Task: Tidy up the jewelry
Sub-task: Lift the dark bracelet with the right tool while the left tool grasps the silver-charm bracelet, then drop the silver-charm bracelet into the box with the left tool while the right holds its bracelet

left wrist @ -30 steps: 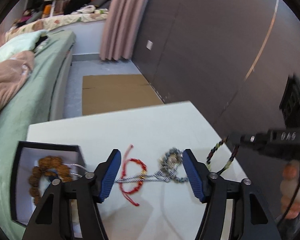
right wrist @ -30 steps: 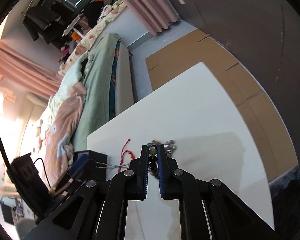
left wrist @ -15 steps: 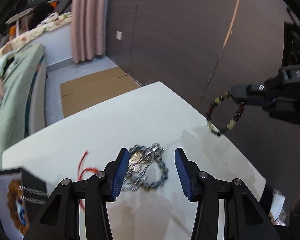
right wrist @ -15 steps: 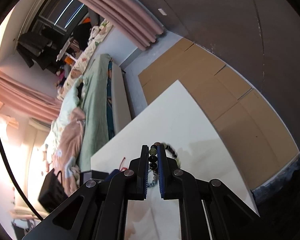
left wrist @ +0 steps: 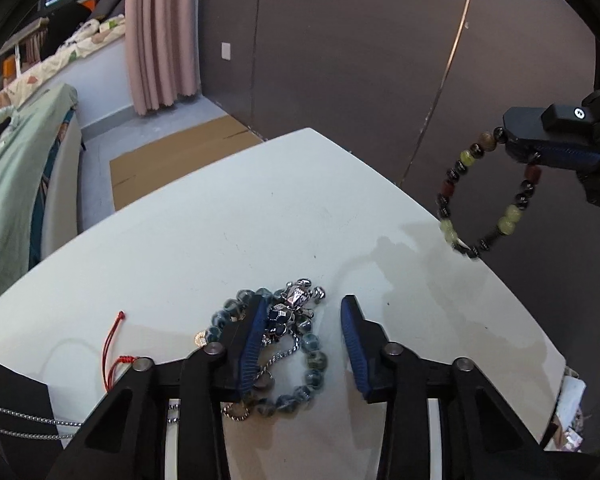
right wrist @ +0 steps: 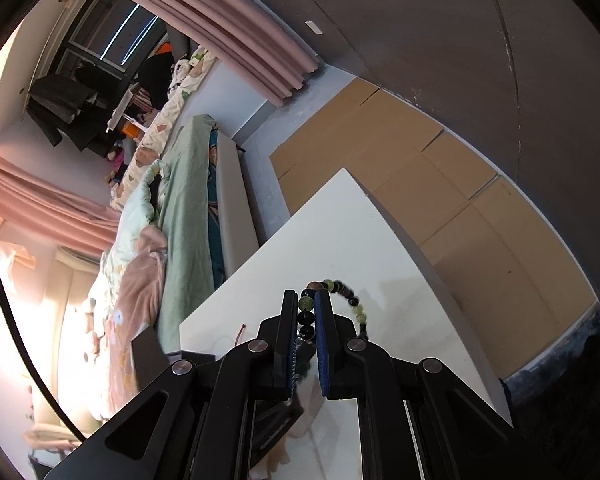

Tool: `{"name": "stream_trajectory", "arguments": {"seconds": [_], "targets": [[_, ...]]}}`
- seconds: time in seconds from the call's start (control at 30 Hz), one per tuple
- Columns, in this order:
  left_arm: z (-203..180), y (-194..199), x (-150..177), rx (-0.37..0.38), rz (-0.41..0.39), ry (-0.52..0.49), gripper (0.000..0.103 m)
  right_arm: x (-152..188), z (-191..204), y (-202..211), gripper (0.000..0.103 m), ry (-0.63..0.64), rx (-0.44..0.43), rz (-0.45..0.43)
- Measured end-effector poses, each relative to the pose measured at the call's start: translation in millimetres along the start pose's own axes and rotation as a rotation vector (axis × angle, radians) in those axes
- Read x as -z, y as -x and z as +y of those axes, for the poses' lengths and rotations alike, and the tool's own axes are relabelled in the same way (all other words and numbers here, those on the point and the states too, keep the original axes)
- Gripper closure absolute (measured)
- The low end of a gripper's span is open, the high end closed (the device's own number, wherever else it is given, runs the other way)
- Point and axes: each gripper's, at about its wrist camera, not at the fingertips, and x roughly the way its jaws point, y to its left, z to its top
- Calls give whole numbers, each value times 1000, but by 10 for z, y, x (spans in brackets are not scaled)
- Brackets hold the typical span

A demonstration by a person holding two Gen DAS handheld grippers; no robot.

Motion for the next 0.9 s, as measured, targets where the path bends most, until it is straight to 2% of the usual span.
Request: {"name": "stream_trajectory", "arguments": {"seconds": [0.07, 0.2, 0.37, 0.6, 0.9], "targets": [[34, 4, -4, 18, 8, 22, 89, -2, 2, -8, 93, -1, 0, -3], [130, 207, -54, 49, -36, 70, 90, 20, 22, -19, 93, 3, 3, -1], [295, 668, -159, 107, -138, 155, 90, 62, 51, -41, 93, 13, 4, 7], [397, 1125, -214, 117, -231, 203, 90, 137, 94, -78, 93, 30, 3, 22], [662, 1797, -116, 86, -365, 281, 90, 224, 253, -51, 93, 60, -63, 6]]}}
